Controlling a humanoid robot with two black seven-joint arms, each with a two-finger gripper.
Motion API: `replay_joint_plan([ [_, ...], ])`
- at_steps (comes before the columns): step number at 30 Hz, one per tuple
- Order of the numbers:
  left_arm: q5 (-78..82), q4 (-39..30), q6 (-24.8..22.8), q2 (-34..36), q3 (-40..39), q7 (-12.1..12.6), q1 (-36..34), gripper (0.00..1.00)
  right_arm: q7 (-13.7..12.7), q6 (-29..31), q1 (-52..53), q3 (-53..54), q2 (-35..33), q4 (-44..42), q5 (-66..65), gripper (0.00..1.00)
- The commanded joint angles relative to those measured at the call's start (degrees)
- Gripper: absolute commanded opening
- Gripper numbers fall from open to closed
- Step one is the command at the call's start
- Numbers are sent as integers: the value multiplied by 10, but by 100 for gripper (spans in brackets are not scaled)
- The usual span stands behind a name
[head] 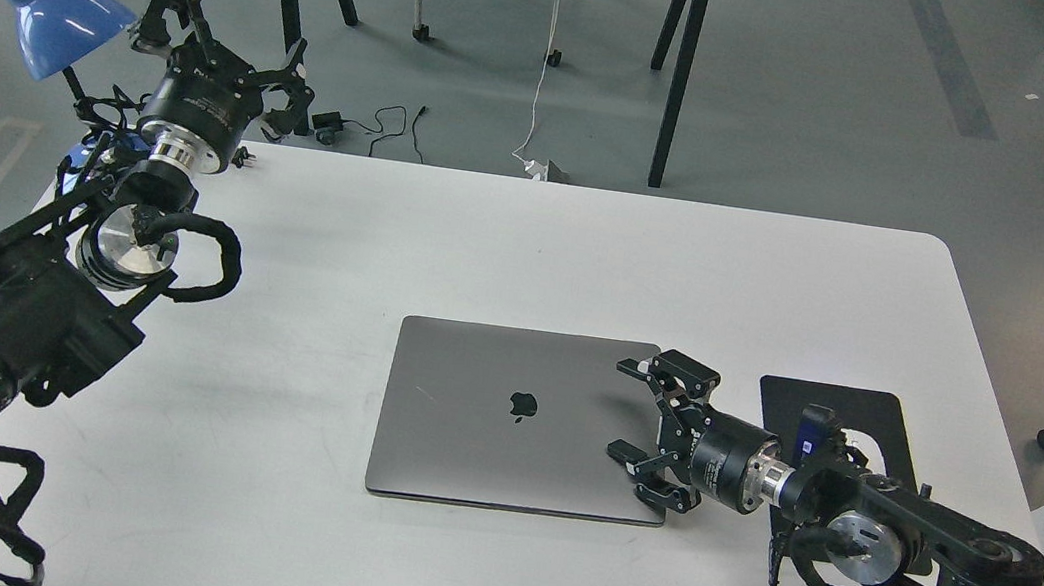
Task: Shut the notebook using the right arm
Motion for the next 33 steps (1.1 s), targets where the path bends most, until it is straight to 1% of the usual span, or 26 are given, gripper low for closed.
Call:
replay_joint_plan([
  [1,0,-1,0,0,0,0,0,100,4,8,4,37,0,9,4,100],
  [3,0,0,0,0,0,0,0,100,8,9,4,85,-1,21,5,100],
  [5,0,0,0,0,0,0,0,100,7,9,4,150,0,33,5,100],
  [8,0,-1,0,0,0,0,0,100,-9,4,15,239,0,32,5,100],
  [11,0,-1,0,0,0,0,0,100,-14,-1,25,331,4,26,10,100],
  [15,0,0,0,0,0,0,0,100,-13,0,44,435,18,-4,12,100],
  [18,0,0,0,0,0,0,0,100,-15,1,72,491,33,-67,33,100],
  [20,0,0,0,0,0,0,0,100,-18,6,92,497,35,-111,78,100],
  [22,-1,0,0,0,0,0,0,100,-31,9,106,496,34,-149,152,100],
  [23,0,-1,0,0,0,0,0,100,-40,9,109,496,33,-161,187,100],
  [25,0,-1,0,0,0,0,0,100,-41,12,111,497,32,-167,225,100],
  [28,0,-1,0,0,0,0,0,100,-37,29,107,496,33,-170,226,100],
  [33,0,-1,0,0,0,0,0,100,-37,27,100,489,35,-169,226,100],
])
